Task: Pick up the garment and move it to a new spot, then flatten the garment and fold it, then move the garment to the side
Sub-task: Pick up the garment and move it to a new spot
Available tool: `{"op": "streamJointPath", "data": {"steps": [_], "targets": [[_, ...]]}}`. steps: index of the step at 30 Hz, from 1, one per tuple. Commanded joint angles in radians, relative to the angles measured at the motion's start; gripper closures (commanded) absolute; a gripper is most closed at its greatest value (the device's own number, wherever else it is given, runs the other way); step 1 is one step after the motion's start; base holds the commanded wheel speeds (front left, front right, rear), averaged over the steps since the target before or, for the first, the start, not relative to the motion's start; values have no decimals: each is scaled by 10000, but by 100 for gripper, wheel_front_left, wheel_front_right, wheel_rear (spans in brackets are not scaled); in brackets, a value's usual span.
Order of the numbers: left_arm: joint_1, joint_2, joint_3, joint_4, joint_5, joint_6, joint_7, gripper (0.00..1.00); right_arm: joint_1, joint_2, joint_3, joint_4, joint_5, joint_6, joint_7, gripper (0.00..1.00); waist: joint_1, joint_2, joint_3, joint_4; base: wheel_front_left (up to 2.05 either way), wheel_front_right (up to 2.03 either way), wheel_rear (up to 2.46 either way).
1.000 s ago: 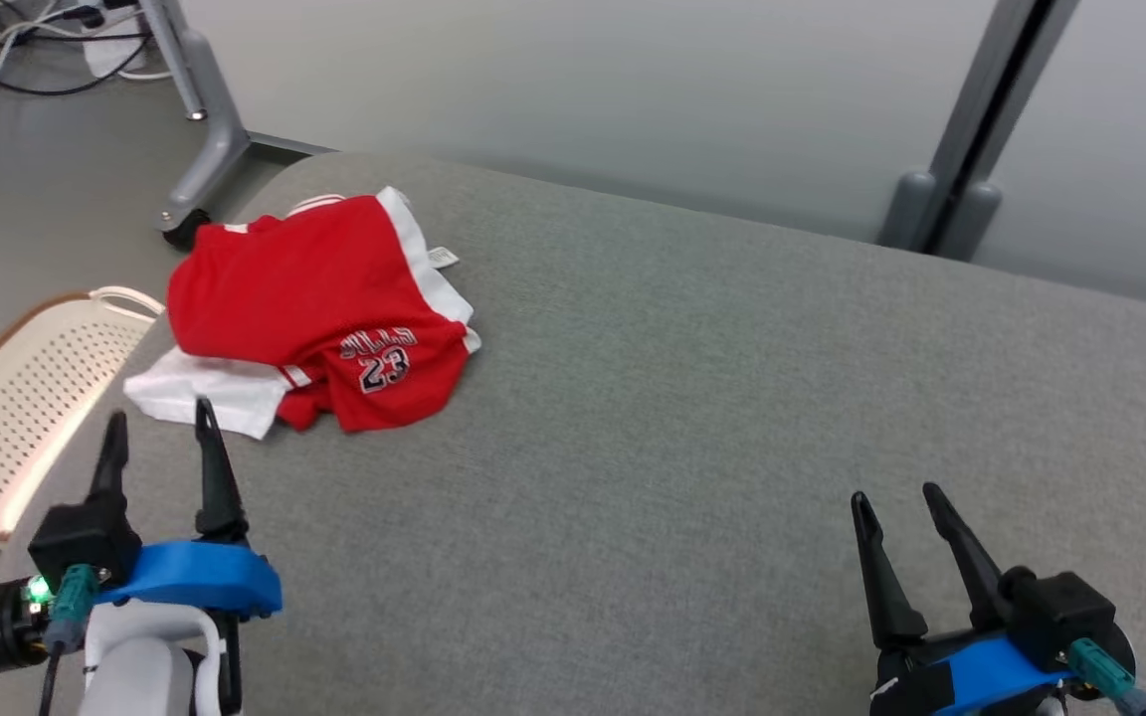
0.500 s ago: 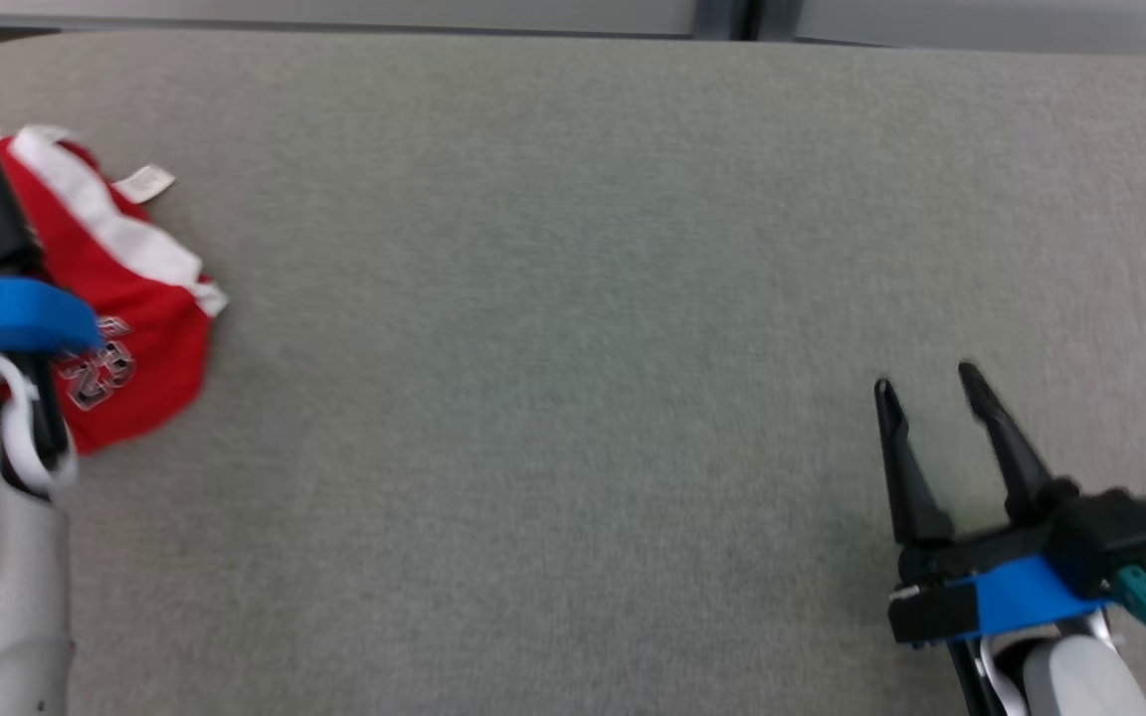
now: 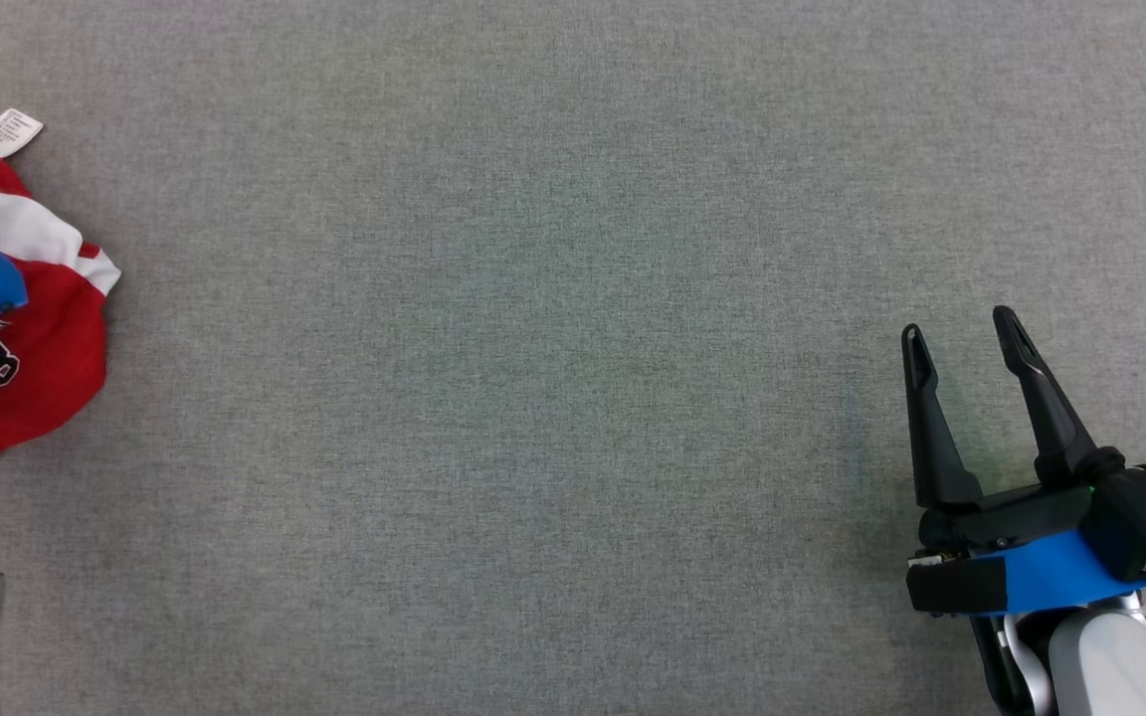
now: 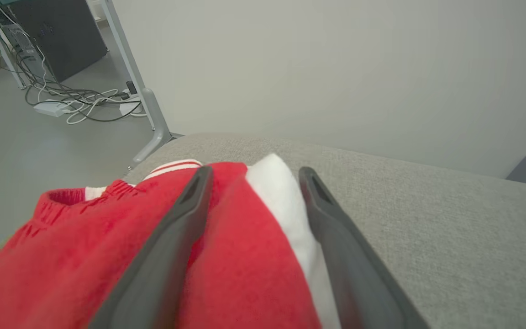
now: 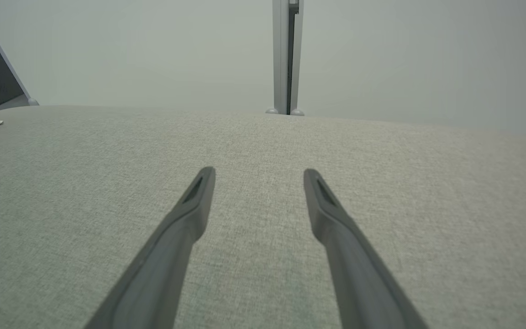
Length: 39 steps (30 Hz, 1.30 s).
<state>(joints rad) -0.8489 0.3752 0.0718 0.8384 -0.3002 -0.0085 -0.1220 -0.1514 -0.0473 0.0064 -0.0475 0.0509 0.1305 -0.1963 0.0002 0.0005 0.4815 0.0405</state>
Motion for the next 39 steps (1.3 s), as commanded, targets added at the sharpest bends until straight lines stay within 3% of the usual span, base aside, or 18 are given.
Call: {"op": "streamJointPath", "data": {"steps": [1, 6, 7, 8, 9, 16, 26, 33, 39], "targets": [[-211, -91, -69, 397, -143, -102, 251, 0, -100, -57, -18, -29, 61, 5, -8, 0, -2, -5, -22, 16, 0, 0, 0], [-339, -286, -170, 1371, -373, -339, 1266, 0, -104, -58, 90, 59, 76, 5, 7, 0, -2, -5, -178, 61, 0, 0, 0], [-374, -316, -208, 1522, -426, -373, 1466, 34, -121, -58, 103, 69, 75, 5, 21, 0, -2, -5, -213, 64, 0, 0, 0], [-391, -327, -250, 1629, -428, -410, 1627, 59, -134, -57, 127, 67, 76, 5, 20, 0, -2, -5, -246, 63, 0, 0, 0], [-432, -302, -283, 1702, -427, -417, 1711, 100, -144, -57, 146, 62, 71, 5, 14, 0, -2, -5, -281, 59, 0, 0, 0], [-547, -149, -426, 1658, -324, -501, 1191, 100, 23, -57, 218, 303, 189, 5, -43, 0, -2, -5, -814, 29, 0, 0, 0], [-886, 25, -873, 532, 53, -632, -180, 100, 174, -57, 468, 850, 551, 5, -288, 0, -2, -5, -1884, -101, 0, 0, 0], [-1392, -8, -1506, -1580, 352, -881, -482, 100, 349, -55, 597, 1222, 878, 5, -485, 0, -2, -5, -2446, -514, 0, 0, 0], [-1896, -397, -2141, -3772, 479, -971, -200, 100, 306, -57, 723, 1476, 1214, 5, -615, 0, -2, -5, -2663, -1320, 0, 0, 0]]}}
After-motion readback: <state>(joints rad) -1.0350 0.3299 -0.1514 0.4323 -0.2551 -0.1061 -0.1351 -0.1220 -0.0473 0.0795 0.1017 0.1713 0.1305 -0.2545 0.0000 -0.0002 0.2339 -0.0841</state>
